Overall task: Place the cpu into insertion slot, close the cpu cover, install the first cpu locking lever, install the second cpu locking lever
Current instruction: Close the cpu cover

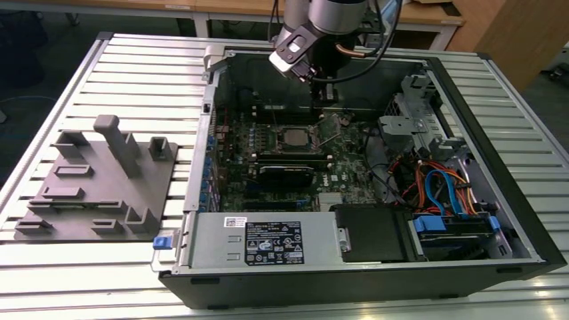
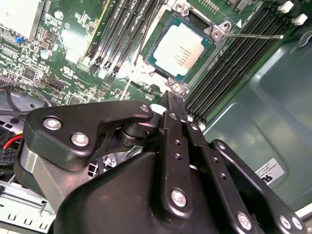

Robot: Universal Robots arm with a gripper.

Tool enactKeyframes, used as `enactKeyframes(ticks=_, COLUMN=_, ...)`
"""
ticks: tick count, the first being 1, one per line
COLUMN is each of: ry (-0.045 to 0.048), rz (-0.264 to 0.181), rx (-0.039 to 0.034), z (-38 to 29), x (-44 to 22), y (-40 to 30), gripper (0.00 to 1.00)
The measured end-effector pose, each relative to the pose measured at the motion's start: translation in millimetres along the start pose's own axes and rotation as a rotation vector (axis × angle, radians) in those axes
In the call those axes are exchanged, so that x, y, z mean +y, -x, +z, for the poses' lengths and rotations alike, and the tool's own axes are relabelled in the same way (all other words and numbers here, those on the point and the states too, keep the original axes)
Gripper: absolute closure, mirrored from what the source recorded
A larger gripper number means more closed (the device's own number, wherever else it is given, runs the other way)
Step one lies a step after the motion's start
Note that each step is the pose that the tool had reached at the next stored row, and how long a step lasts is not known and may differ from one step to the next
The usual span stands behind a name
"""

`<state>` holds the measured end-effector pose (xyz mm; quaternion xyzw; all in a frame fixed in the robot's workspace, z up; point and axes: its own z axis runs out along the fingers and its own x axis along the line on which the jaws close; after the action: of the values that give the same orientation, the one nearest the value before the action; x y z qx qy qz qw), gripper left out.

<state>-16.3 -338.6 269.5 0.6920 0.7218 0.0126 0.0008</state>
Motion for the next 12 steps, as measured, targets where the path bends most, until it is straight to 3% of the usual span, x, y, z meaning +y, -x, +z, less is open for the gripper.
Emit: enactKeyframes(ticks=12, ry=0.0000, rz=0.000, rx=0.0000, z=0.1, x=3.2, y=0.1, gripper=0.90)
